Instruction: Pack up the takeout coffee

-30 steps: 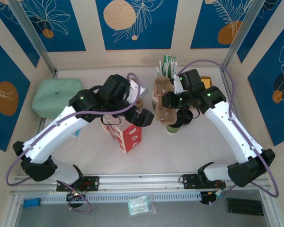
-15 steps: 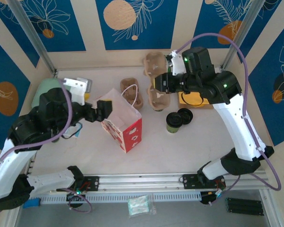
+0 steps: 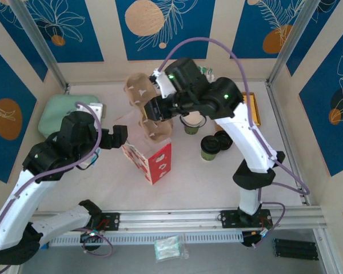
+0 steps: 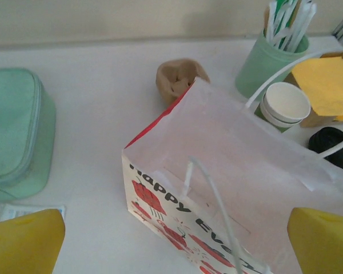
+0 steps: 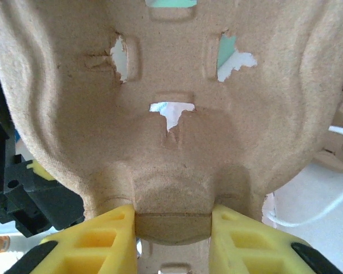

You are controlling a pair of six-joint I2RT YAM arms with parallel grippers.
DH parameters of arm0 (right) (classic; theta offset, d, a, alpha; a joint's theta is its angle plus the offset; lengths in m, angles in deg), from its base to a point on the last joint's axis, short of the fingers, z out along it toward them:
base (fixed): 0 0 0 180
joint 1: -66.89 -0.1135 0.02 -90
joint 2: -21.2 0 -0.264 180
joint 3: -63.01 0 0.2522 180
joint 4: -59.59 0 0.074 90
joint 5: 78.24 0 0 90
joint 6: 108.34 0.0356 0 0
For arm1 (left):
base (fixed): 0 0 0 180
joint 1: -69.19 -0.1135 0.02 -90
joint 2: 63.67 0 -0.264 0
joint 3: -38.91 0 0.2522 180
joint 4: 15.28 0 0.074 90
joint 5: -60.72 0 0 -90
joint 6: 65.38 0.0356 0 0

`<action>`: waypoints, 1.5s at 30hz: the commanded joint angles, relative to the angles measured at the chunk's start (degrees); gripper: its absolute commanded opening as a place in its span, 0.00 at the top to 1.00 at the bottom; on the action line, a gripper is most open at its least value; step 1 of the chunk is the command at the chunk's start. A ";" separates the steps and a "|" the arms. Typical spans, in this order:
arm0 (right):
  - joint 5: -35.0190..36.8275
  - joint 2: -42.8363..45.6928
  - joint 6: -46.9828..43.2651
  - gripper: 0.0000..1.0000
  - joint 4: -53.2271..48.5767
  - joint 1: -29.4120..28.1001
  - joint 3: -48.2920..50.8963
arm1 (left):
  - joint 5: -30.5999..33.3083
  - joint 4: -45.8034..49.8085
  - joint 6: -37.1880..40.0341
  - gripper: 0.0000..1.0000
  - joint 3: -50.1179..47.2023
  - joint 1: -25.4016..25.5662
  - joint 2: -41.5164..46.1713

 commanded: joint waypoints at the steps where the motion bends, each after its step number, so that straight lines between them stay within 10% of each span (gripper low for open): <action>1: 1.10 -0.93 -0.86 0.69 -2.49 -0.41 -1.43 | -7.08 -3.84 -0.89 0.00 -1.41 -2.98 0.50; 28: 1.94 -10.64 -2.35 0.70 -4.08 -3.68 -2.60 | -14.42 -7.08 -3.84 0.94 -8.83 -4.69 5.77; 45: 9.38 -13.20 -4.54 0.70 -8.15 -5.39 -2.39 | -13.94 -7.09 -5.84 1.00 -10.69 -4.63 8.48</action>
